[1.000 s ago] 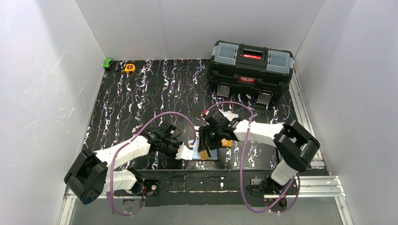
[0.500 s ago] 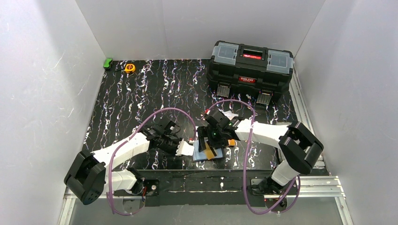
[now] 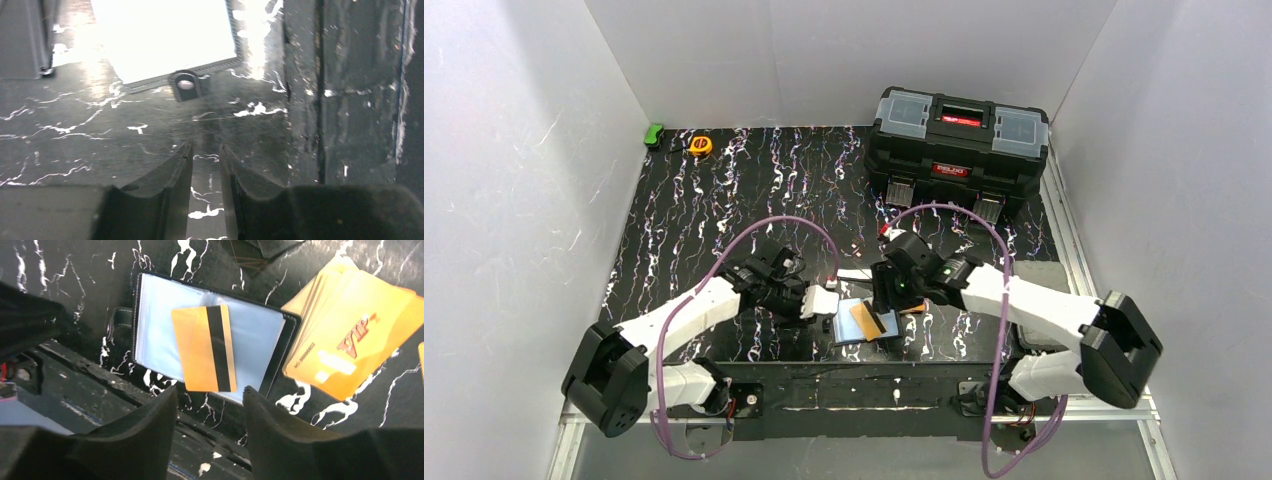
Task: Put the credit cards into the card holder
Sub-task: Insert the credit card into the card holder.
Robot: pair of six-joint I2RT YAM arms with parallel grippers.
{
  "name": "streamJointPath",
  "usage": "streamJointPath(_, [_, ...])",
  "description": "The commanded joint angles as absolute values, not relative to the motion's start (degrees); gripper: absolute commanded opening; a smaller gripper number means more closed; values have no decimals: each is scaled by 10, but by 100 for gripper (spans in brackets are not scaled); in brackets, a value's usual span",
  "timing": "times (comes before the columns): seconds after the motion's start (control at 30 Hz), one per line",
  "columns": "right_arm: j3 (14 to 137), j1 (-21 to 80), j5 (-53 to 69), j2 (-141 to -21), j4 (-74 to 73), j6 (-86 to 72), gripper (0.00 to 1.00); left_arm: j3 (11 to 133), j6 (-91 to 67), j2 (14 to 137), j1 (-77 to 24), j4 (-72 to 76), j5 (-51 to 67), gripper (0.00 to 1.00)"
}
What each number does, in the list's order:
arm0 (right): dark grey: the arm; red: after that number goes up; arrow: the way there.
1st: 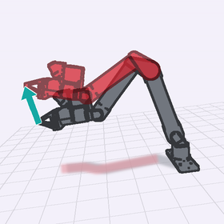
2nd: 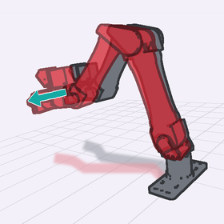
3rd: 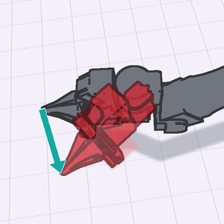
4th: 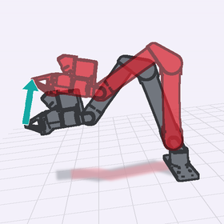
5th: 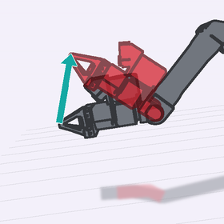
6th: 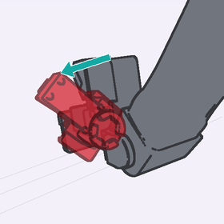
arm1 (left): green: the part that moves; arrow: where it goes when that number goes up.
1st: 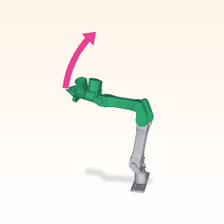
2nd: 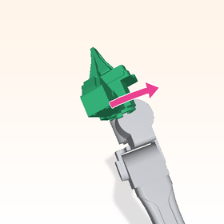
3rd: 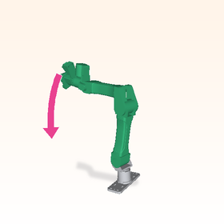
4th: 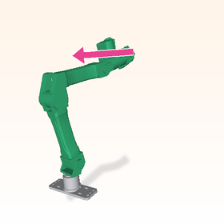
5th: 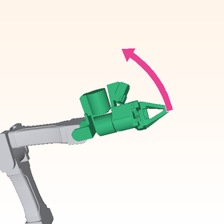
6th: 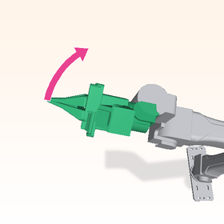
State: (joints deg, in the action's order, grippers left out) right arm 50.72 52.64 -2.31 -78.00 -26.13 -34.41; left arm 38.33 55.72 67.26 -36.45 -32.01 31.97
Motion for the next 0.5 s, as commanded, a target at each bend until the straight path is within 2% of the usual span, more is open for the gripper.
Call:
streamJointPath(0.0, [458,530,-25,-727,-236,-323,44,425,512,697,-349,-257,331,34])
streamJointPath(0.03, [451,531,-16,-721,-228,-325,36,433,501,709,-346,-238,330,38])
streamJointPath(0.07, [444,535,-11,-719,-222,-329,33,444,496,724,-344,-226,333,39])
streamJointPath(0.3, [397,583,-4,-720,-185,-367,30,532,420,838,-337,-178,370,40])
streamJointPath(0.47, [354,615,-12,-724,-127,-398,19,528,385,877,-338,-103,348,38])
